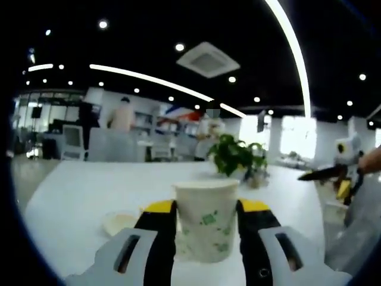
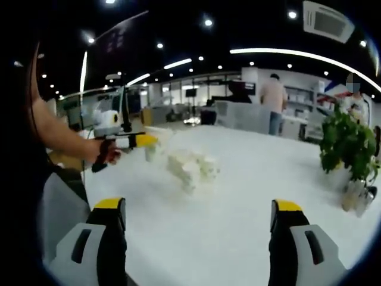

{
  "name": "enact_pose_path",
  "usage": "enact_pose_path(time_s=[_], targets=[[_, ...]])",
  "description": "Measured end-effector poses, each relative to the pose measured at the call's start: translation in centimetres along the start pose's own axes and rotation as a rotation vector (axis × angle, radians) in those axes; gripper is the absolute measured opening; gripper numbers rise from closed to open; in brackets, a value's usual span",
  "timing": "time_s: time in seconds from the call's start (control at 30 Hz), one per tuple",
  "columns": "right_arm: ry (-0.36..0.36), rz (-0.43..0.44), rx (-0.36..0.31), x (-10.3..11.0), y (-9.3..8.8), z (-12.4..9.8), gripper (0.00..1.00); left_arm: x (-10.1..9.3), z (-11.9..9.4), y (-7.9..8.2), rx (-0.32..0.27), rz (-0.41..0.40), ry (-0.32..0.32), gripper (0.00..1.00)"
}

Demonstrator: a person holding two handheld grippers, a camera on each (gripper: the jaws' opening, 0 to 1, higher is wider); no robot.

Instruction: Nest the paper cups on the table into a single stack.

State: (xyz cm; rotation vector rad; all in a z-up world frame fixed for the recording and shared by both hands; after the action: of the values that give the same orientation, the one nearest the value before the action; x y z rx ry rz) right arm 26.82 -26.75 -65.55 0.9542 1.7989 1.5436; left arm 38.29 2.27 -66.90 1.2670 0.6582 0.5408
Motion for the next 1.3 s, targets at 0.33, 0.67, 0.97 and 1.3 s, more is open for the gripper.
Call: enact_pose_path(time_s=[0.33, 0.67, 0.97, 1.3], targets=[[-0.001, 0.000, 0.009, 0.4, -0.1, -0.2, 1.00, -2.0, -1.1, -0.3, -0.001, 0.029, -0.035, 0.40], [0.003, -0.006, 0.015, 1.0, 0.0, -0.3, 1.00, -4.0, -1.9, -1.3, 0.009, 0.044, -0.095, 0.40], [-0.002, -0.006, 0.025, 1.4, -0.1, -0.7, 1.00, -5.9, -3.0, -2.8, 0.038, 0.050, -0.146, 0.40], [-0.006, -0.004, 0.035, 1.8, -0.4, -1.1, 1.00, -6.8, -4.3, -5.0, 0.066, 0.076, -0.149, 0.41]])
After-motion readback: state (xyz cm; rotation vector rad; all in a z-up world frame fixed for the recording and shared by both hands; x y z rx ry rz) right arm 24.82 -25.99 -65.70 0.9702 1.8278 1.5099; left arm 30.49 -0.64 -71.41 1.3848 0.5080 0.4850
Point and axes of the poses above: the point that each gripper's makers call its tool centre point, and the gripper's own axes: z roughly forward along the fingers, x roughly to its left, y roughly out of its top, the point moved 7 cm from there along -z, roughly backward along the fingers, and after that the axes turned 10 degrees about -x, right-handed, at the moved point
